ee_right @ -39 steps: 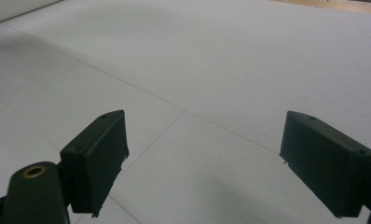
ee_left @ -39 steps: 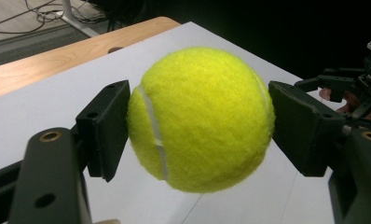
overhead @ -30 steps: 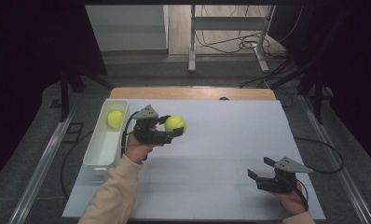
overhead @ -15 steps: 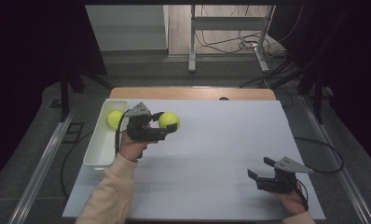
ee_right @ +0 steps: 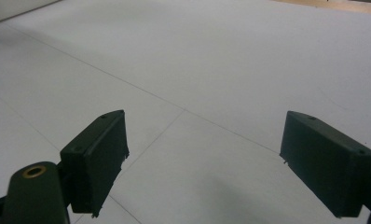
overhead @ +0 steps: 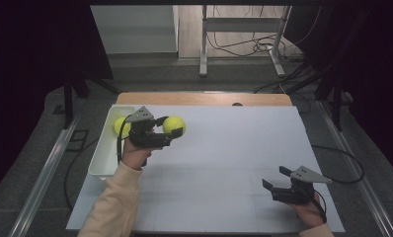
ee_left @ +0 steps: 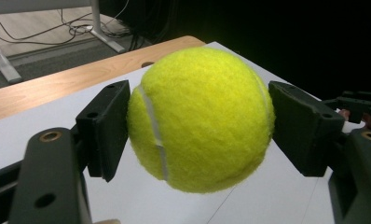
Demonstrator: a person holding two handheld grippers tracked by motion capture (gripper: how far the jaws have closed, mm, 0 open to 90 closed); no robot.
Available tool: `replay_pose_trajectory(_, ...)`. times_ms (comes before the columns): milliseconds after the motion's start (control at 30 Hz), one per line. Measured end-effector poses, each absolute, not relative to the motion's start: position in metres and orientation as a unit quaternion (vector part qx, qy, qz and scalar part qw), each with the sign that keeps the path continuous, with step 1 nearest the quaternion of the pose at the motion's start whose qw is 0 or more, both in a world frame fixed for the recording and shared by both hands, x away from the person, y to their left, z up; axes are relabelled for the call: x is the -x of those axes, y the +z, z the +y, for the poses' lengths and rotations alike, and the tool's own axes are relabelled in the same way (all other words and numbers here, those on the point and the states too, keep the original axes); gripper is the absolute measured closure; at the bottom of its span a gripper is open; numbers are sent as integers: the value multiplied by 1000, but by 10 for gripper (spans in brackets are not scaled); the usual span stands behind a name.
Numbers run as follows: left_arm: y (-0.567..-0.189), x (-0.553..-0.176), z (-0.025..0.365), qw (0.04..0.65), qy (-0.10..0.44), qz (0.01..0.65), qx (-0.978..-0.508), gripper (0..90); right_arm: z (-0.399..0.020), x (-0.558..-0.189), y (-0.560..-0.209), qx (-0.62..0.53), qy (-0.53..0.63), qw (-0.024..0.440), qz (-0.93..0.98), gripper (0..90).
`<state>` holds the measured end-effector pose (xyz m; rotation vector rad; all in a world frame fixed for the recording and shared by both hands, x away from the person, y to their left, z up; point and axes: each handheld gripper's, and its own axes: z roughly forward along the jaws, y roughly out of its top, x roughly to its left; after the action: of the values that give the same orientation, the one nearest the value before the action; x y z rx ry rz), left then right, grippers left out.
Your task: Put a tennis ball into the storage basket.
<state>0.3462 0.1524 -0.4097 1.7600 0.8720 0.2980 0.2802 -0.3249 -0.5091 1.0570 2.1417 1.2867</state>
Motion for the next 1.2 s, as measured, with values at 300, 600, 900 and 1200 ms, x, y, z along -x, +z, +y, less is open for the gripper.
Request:
replay_pose_trajectory(300, -408, -346, 160, 546, 134, 376, -736, 253, -325, -280, -509, -381, 463, 213, 771, 153)
replay_pose_trajectory(600, -406, -346, 169, 544, 146, 385, -731, 254, -325, -280, -509, -381, 465, 213, 770, 153)
replay_pose_trajectory(900, -406, -346, 177, 546, 151, 395, -723, 253, -325, -280, -509, -381, 465, 213, 770, 153)
replay_pose_trajectory(1200, -405, -346, 187, 546, 159, 406, -715, 253, -325, -280, -509, -382, 465, 214, 770, 153)
